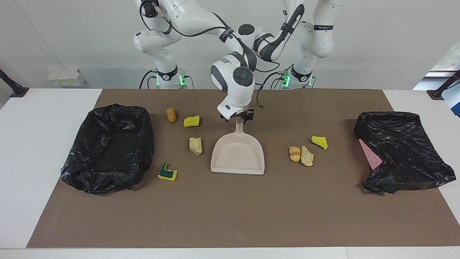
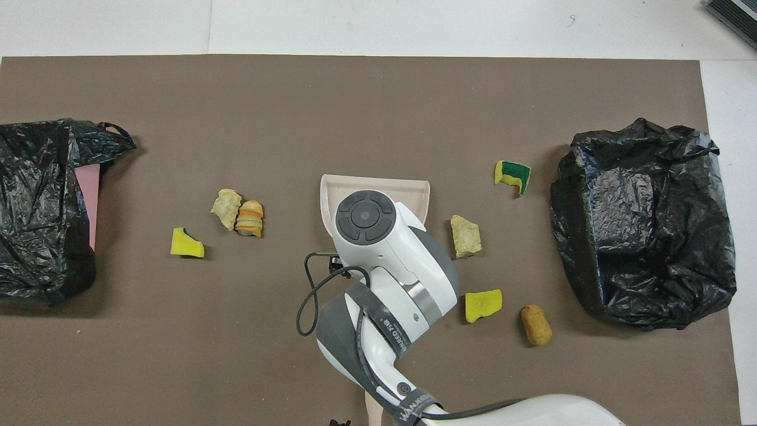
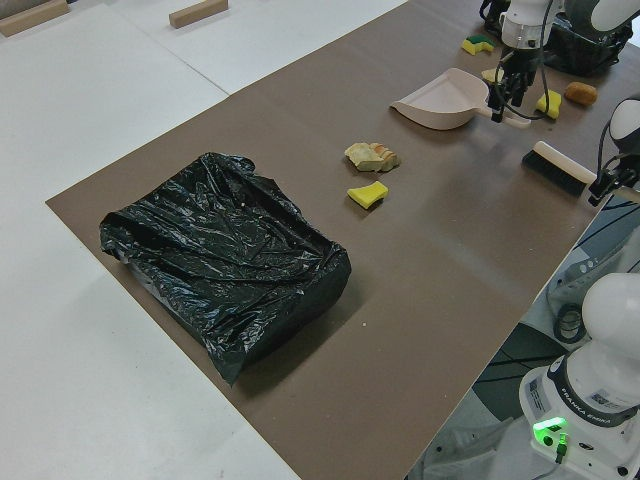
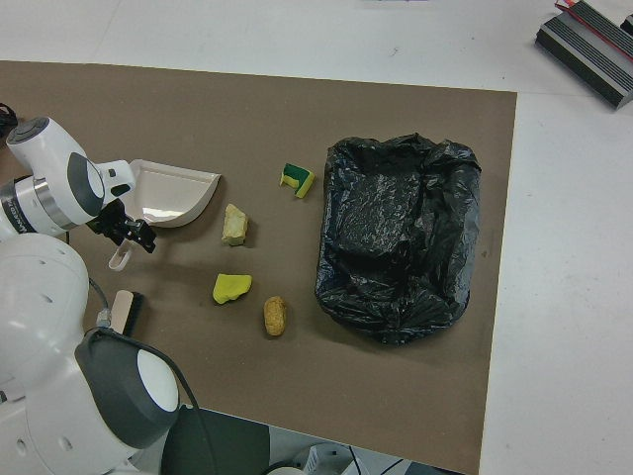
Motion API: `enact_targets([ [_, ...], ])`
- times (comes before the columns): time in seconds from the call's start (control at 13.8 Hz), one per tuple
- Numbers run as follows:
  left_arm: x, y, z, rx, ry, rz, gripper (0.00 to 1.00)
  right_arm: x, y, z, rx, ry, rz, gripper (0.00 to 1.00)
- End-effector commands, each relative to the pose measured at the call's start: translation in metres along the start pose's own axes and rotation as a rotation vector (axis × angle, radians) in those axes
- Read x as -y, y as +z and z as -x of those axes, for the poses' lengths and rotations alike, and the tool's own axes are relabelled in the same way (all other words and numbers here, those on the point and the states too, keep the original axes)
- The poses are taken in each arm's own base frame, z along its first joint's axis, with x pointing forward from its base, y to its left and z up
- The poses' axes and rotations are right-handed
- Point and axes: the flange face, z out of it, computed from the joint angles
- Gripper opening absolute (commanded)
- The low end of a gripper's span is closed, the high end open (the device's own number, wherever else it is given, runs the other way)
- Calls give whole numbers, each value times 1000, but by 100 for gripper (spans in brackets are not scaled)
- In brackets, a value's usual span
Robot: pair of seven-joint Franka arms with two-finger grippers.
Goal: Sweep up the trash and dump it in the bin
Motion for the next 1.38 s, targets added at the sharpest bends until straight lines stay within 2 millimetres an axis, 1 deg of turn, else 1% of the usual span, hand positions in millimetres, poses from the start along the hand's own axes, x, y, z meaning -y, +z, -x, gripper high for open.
enact_targets([
  [0.0,1,-5,0,5,-28,7,100,-2,-2,7,-6,-17,-48,74],
  [0.07,1,-7,0,9,-30,5,100,-1,-3,7,-7,-13,-59,74],
  [0.15,1,-9,-1,11,-37,5,97,2,-4,7,-8,-11,-76,73],
  [0.29,-1,-13,-2,19,-56,1,87,7,-4,12,-8,-16,-86,66],
  [0.36,0,-13,-3,21,-60,0,80,9,-4,13,-10,-20,-85,65],
  [0.44,3,-14,-6,19,-71,-1,73,9,-4,13,-8,-18,-85,63],
  [0.51,5,-16,-8,24,-76,-4,68,8,-3,13,-6,-16,-83,60],
  [0.58,5,-20,-11,34,-82,-9,55,7,-2,13,-5,-16,-82,54],
  [0.65,8,-24,-17,41,-97,-13,29,7,-3,13,-6,-17,-81,47],
  [0.73,12,-26,-20,45,-106,-18,11,8,-3,14,-4,-16,-80,35],
  [0.8,13,-27,-22,55,-111,-24,0,9,-3,15,-4,-19,-79,21],
  [0.87,19,-32,-27,55,-126,-28,0,9,-3,15,-3,-20,-78,9],
  [0.94,28,-37,-35,52,-149,-30,0,9,-3,16,-1,-20,-76,0],
  [1.02,33,-41,-37,55,-158,-31,0,9,-4,16,-3,-24,-74,0],
  [1.23,60,-47,-49,74,-207,-60,0,10,-13,12,-26,-41,-74,0],
  [1.31,73,-49,-55,72,-219,-83,0,4,-25,7,-44,-59,-87,0],
])
